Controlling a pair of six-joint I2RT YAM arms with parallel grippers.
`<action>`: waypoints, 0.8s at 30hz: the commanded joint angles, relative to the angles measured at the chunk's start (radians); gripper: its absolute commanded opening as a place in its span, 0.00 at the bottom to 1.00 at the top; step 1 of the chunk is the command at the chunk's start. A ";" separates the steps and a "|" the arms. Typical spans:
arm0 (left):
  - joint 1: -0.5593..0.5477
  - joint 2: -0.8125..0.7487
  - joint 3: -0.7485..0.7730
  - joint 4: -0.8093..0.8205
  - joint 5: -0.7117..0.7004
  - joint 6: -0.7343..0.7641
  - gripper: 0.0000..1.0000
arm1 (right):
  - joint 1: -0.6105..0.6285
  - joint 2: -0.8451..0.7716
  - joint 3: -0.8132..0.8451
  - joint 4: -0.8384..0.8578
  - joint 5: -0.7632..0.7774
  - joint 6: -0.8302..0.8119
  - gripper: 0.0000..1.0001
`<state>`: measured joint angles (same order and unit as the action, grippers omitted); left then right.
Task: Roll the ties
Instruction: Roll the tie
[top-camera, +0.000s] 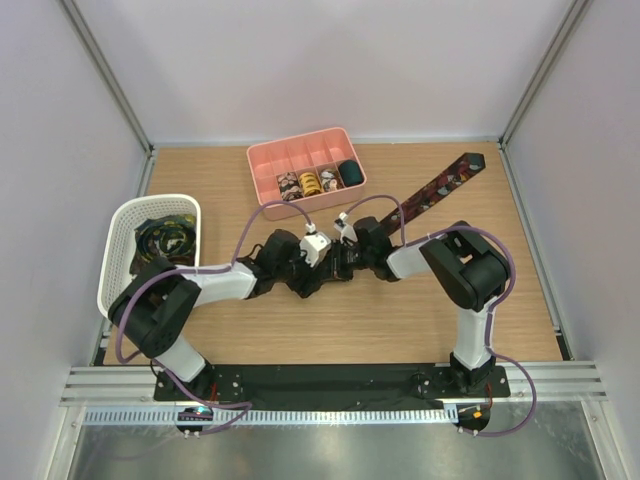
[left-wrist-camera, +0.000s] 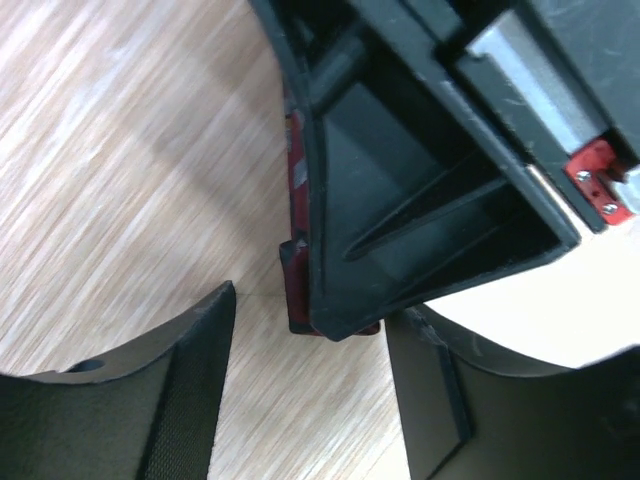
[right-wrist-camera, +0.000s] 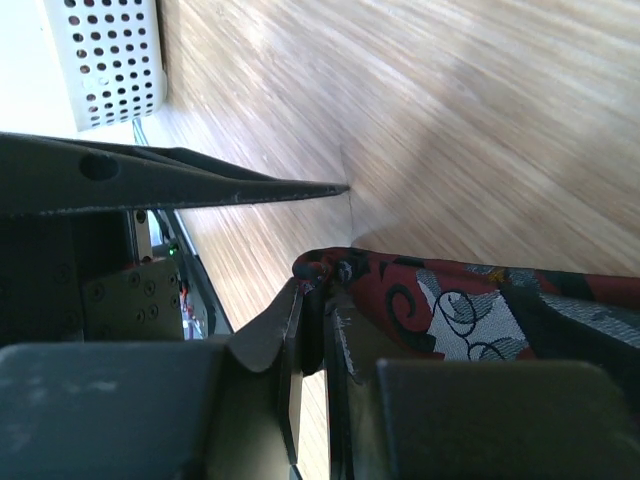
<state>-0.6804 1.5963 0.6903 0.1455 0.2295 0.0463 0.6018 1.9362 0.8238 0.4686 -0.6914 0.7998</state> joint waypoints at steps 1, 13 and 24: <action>0.002 0.022 0.043 0.006 0.042 0.032 0.59 | 0.001 -0.026 -0.021 0.060 -0.056 -0.021 0.03; 0.001 0.053 0.049 -0.017 0.113 0.026 0.36 | 0.001 -0.046 -0.031 0.036 -0.054 -0.050 0.19; -0.001 0.054 0.052 -0.053 0.093 0.018 0.33 | 0.000 -0.132 0.012 -0.160 0.072 -0.128 0.46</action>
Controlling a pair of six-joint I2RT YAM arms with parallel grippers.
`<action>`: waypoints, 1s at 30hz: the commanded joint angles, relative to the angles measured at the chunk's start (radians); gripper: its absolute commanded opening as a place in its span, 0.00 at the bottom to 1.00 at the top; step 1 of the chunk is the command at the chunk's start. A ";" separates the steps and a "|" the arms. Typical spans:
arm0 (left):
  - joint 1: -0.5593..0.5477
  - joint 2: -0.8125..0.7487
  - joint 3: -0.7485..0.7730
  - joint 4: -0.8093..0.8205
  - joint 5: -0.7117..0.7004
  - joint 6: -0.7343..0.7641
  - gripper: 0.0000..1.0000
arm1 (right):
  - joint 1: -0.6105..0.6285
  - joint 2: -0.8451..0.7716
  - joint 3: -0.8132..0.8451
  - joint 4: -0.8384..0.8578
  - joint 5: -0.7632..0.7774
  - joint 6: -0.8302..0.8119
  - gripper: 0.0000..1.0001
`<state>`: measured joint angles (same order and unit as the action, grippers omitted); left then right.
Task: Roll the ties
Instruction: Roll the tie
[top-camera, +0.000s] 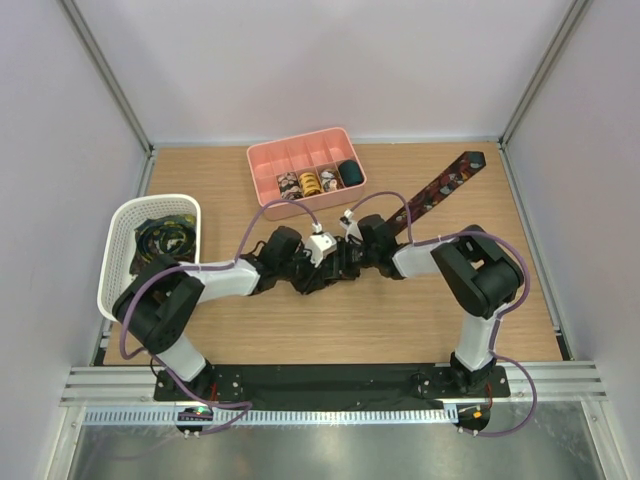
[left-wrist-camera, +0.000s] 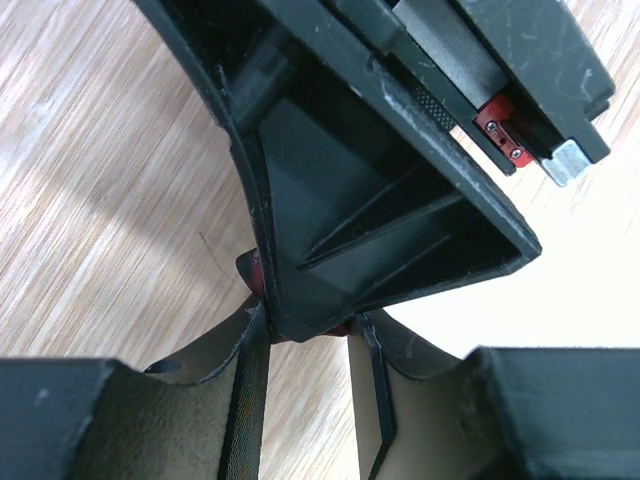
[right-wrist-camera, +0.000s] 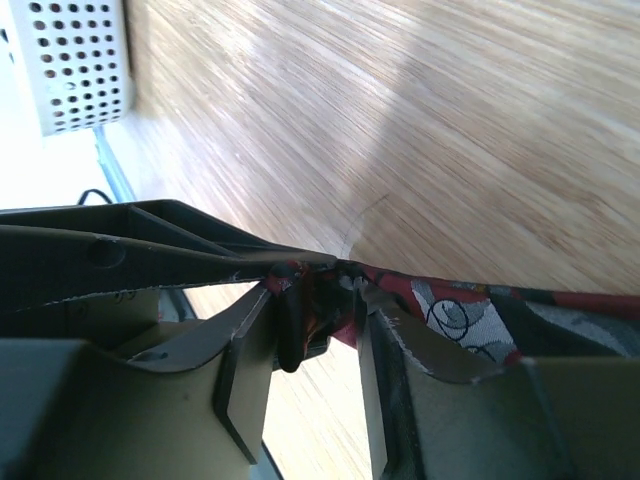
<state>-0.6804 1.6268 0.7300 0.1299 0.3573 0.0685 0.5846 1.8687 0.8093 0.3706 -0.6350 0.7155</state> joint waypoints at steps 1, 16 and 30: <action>-0.002 0.024 0.012 -0.039 -0.034 -0.003 0.33 | 0.017 -0.072 0.028 -0.082 0.024 -0.050 0.48; -0.031 0.045 0.035 -0.069 -0.069 0.001 0.33 | 0.006 -0.108 0.047 -0.061 0.026 0.015 0.44; -0.039 0.045 0.040 -0.078 -0.078 0.002 0.34 | -0.017 -0.141 0.033 -0.147 0.083 -0.014 0.41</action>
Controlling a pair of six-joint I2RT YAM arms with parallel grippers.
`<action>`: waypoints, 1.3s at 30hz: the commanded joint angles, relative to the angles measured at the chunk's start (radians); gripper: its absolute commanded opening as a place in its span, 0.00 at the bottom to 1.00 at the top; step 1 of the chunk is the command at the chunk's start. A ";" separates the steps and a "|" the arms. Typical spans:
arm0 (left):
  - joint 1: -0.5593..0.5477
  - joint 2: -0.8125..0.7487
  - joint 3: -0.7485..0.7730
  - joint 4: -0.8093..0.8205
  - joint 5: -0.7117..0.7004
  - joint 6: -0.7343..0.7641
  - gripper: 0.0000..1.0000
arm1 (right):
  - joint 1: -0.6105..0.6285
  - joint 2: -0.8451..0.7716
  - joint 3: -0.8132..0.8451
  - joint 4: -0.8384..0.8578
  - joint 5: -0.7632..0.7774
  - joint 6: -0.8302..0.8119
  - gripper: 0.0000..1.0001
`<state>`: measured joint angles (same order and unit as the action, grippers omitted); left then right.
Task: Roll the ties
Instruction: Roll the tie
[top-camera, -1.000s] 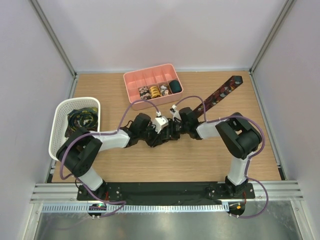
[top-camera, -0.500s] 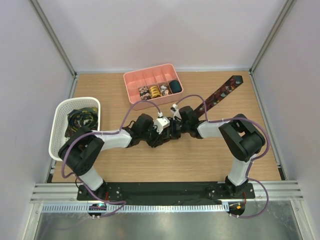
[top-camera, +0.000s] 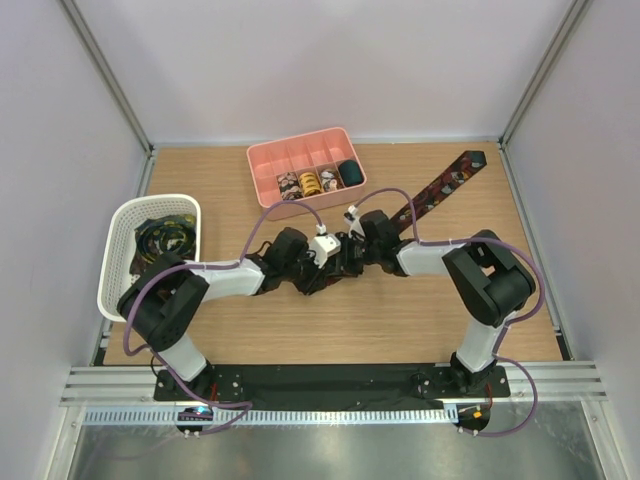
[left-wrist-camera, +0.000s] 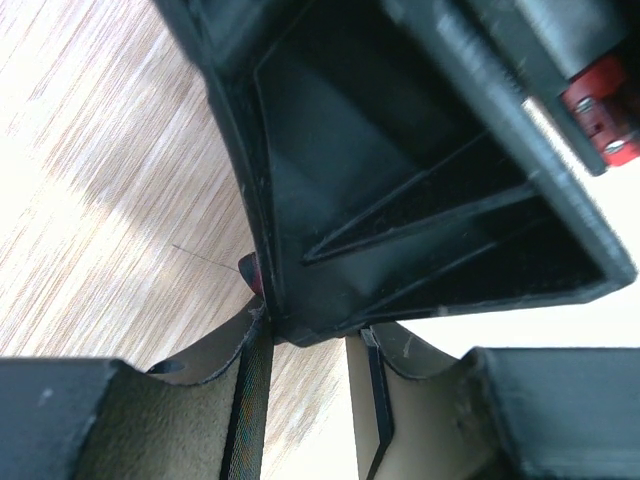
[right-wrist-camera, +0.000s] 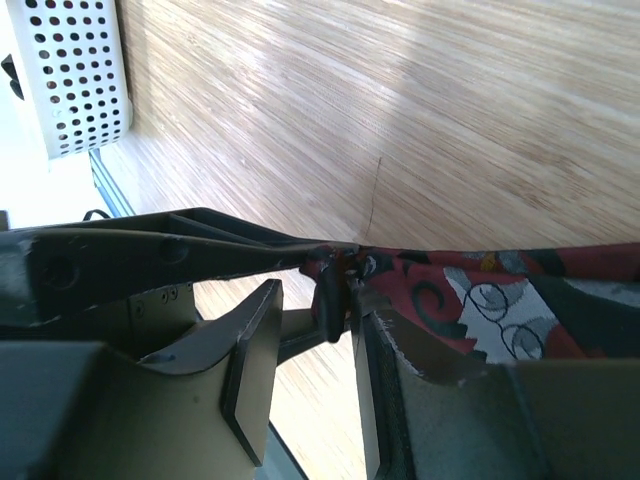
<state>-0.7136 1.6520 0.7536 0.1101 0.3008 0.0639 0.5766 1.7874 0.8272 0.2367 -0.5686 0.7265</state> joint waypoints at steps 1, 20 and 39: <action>-0.007 0.020 0.018 -0.059 -0.023 0.008 0.34 | -0.011 -0.062 0.015 -0.022 0.016 -0.029 0.41; -0.040 -0.024 0.015 -0.092 -0.065 0.005 0.39 | -0.029 -0.019 0.009 -0.065 0.035 -0.091 0.01; -0.043 -0.190 0.009 -0.107 -0.100 -0.044 0.70 | -0.040 -0.037 0.009 -0.039 -0.024 -0.095 0.01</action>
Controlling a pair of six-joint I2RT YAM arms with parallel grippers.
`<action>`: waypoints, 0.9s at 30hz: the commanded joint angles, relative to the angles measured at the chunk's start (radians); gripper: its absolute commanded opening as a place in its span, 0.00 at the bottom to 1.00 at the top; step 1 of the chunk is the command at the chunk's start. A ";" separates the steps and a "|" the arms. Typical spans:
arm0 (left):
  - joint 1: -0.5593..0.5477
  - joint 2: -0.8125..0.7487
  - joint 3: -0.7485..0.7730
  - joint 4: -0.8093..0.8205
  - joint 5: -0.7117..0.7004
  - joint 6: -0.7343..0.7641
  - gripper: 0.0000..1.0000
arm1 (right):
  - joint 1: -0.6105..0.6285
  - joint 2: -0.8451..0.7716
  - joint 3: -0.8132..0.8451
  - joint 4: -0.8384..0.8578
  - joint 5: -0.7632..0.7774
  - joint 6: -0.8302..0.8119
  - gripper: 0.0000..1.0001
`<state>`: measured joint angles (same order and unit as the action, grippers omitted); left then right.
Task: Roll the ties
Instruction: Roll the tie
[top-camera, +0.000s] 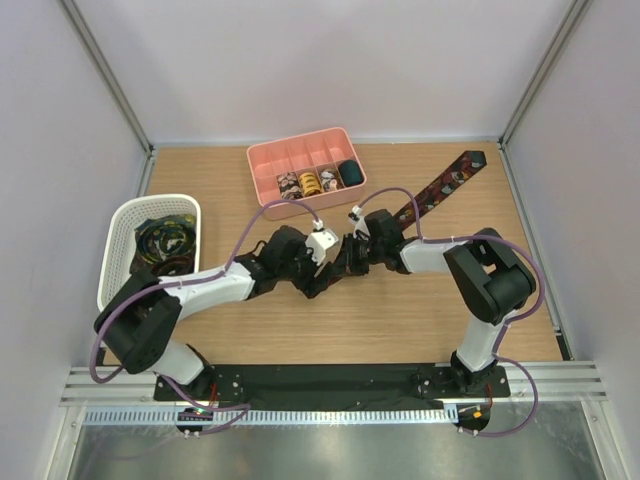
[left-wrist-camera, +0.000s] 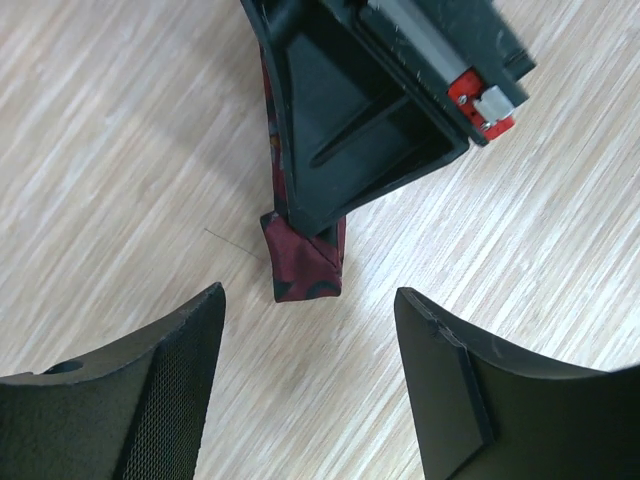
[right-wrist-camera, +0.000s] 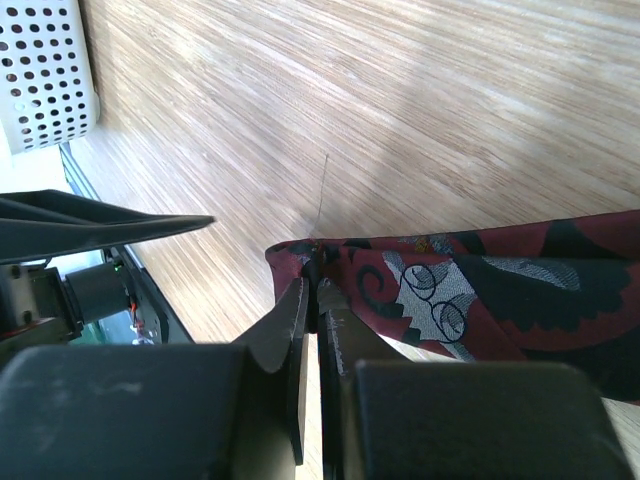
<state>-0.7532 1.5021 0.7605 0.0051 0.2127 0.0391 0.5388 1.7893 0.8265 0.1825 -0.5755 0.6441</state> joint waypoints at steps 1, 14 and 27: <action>-0.003 -0.045 -0.003 0.006 -0.018 -0.021 0.70 | -0.002 -0.044 0.010 0.009 -0.017 -0.012 0.01; -0.001 0.039 0.074 0.004 0.010 0.056 0.75 | -0.003 -0.068 0.002 0.023 -0.021 0.005 0.01; -0.001 0.184 0.158 -0.040 0.028 0.104 0.66 | -0.005 -0.062 -0.044 0.069 0.002 0.015 0.01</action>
<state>-0.7532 1.6718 0.8787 -0.0162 0.2111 0.1162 0.5388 1.7603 0.7925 0.2073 -0.5812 0.6533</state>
